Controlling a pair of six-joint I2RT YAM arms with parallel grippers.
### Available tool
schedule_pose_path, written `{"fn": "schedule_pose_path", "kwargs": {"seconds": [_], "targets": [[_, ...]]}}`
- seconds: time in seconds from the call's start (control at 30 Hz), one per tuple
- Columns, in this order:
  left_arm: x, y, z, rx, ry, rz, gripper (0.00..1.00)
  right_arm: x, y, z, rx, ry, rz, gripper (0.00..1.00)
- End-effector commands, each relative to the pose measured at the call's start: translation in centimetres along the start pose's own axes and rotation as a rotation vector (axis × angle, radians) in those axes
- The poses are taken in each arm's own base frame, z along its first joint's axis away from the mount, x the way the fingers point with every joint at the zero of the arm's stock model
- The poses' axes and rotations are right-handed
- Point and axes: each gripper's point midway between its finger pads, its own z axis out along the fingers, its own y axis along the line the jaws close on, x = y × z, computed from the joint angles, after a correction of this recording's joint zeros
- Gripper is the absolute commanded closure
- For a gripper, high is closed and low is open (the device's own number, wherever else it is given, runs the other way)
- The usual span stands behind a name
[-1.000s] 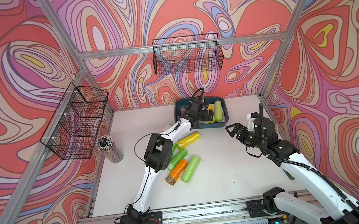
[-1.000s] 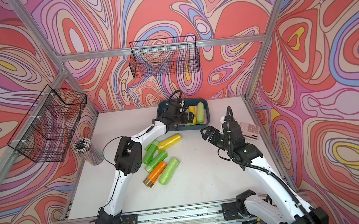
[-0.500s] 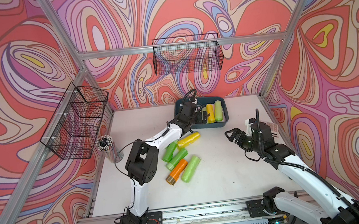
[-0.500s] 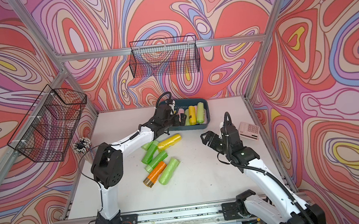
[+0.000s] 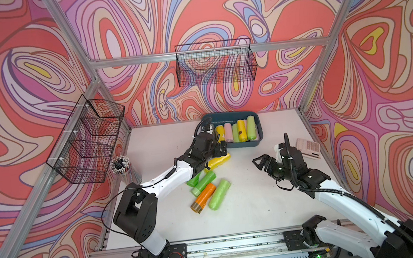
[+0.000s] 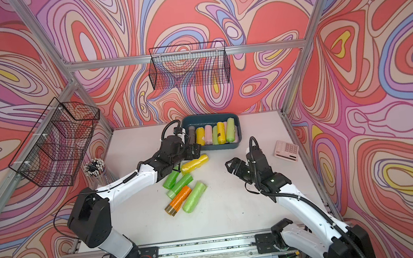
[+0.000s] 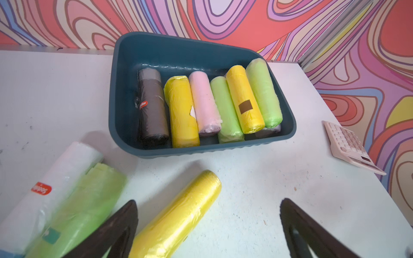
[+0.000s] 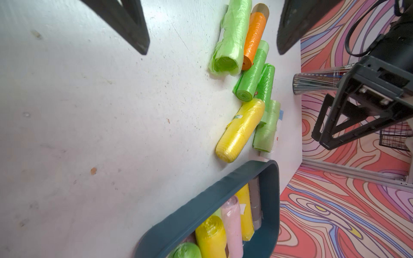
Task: Put the roll of trash bags into the storage box
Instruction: Pick up the roll of trash bags from the center of the board.
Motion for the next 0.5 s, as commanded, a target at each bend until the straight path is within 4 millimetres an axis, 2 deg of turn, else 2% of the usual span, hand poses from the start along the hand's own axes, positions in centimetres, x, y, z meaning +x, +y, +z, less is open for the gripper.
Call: {"fn": "schedule_pose_path", "kwargs": {"seconds": [0.0,0.1,0.27,0.47], "targets": [[0.7,1.0,-2.2,-0.017,0.018,-0.016,0.0,0.8,0.8,1.1,0.0,-0.007,0.019,0.09],[1.5,1.5,-4.4,-0.011,0.023,-0.014,0.0,2.1,1.7,2.2,-0.028,0.016,0.042,0.1],[3.8,2.9,-7.3,-0.03,0.063,-0.03,0.0,4.7,2.3,3.8,-0.097,0.038,0.114,0.11],[4.9,4.4,-10.7,-0.049,0.038,-0.063,0.0,7.2,3.3,5.3,-0.069,0.079,0.097,0.12]]}}
